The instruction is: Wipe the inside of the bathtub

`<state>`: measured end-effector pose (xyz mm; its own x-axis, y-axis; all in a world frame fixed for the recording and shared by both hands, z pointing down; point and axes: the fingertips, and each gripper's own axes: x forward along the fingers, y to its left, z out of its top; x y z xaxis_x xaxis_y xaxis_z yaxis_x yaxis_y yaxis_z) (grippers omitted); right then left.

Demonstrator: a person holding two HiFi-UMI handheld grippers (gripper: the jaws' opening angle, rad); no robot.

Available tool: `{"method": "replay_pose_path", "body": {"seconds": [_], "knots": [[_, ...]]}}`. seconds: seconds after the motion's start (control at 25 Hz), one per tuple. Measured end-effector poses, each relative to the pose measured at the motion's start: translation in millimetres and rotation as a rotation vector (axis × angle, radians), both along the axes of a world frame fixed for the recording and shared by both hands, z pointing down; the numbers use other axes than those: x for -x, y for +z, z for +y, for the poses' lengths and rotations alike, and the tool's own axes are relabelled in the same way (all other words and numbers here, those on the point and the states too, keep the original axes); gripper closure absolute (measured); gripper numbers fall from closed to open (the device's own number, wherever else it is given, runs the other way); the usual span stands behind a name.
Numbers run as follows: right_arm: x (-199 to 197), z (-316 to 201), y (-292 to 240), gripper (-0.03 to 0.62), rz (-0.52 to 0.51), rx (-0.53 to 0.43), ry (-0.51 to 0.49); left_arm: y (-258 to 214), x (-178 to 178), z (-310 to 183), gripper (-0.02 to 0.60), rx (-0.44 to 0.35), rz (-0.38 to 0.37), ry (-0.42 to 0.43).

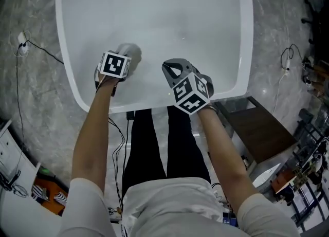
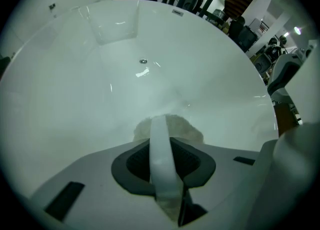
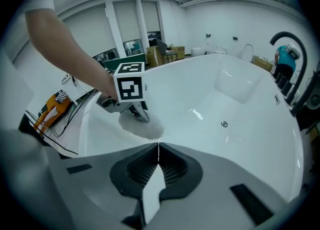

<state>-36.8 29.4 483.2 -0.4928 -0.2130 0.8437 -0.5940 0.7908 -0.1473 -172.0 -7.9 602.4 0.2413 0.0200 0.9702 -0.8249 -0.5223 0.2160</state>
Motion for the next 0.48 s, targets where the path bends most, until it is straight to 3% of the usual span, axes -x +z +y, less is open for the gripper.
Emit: {"method": "replay_pose_path", "body": {"seconds": [0.48], "knots": [[-46, -8, -92, 0.576, -0.106, -0.059, 0.223, -139, -26, 2, 0.488, -0.161, 0.141, -0.096]]}}
